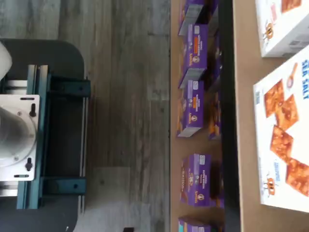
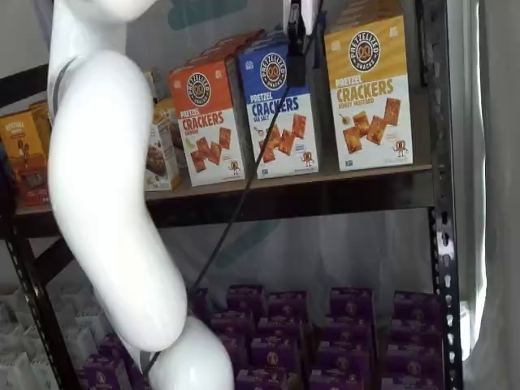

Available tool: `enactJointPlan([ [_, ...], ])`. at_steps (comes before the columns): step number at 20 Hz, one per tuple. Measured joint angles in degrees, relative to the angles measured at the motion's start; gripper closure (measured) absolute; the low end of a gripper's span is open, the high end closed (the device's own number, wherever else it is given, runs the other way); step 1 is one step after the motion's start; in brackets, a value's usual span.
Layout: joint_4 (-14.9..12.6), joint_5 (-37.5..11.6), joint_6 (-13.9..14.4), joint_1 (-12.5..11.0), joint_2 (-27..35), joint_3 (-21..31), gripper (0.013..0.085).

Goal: Retrieve the yellow and white box located on the top shelf, the sixth one from the left

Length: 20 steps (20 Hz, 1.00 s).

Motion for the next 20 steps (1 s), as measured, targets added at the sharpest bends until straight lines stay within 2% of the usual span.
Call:
enactJointPlan([
  [9, 2.54, 0.6, 0.2, -1.5, 4.38, -6.7, 0.013],
  [20, 4.88, 4.03, 1.86, -1.92, 9.9, -15.35, 0.013],
])
